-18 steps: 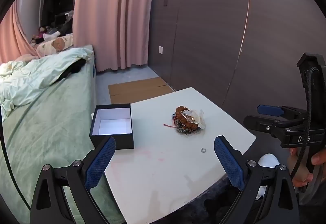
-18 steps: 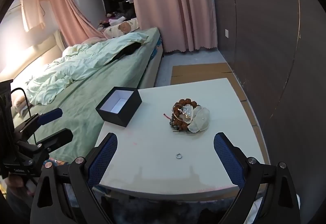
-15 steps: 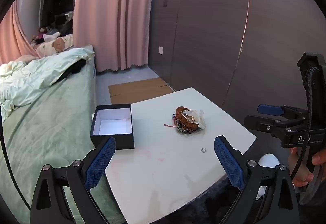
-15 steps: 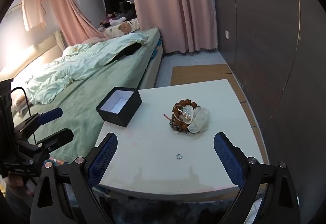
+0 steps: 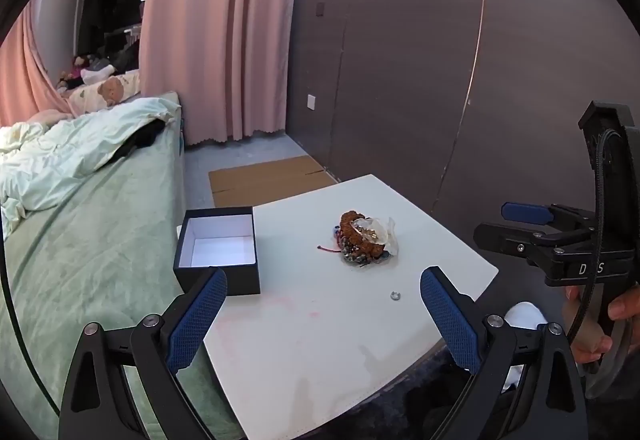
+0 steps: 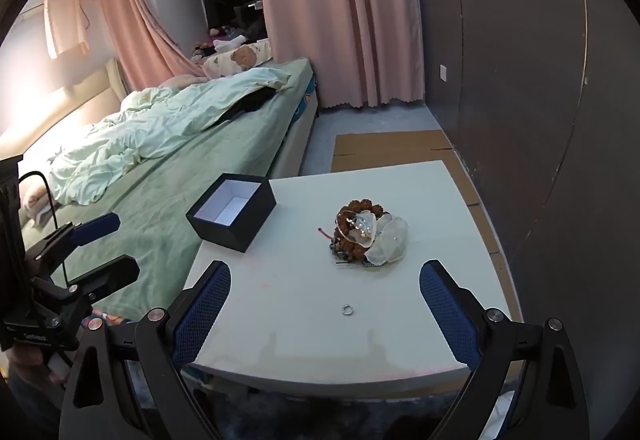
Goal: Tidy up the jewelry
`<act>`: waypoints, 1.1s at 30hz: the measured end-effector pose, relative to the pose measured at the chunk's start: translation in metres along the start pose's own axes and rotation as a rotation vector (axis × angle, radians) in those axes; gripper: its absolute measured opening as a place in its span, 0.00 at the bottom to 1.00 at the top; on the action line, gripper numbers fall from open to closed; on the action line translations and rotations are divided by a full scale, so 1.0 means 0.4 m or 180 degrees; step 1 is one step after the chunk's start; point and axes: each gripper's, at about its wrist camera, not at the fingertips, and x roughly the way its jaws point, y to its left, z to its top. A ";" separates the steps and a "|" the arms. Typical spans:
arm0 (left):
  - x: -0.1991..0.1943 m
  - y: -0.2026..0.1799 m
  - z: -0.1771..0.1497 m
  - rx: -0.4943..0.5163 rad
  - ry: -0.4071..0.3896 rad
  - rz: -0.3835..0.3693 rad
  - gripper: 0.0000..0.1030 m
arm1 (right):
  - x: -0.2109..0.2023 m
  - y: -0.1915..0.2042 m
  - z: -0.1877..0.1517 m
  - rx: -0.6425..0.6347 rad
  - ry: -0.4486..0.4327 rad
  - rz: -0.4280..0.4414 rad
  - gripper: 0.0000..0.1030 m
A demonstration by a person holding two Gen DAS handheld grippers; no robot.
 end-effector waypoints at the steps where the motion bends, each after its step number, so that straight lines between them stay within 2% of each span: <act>1: -0.001 0.001 0.000 0.0001 -0.0007 -0.0003 0.95 | 0.000 0.001 -0.001 -0.0003 0.0000 0.0000 0.93; 33: -0.004 -0.008 -0.004 0.0022 -0.0112 -0.0035 0.95 | 0.004 0.001 -0.003 -0.0062 -0.0038 -0.0070 0.93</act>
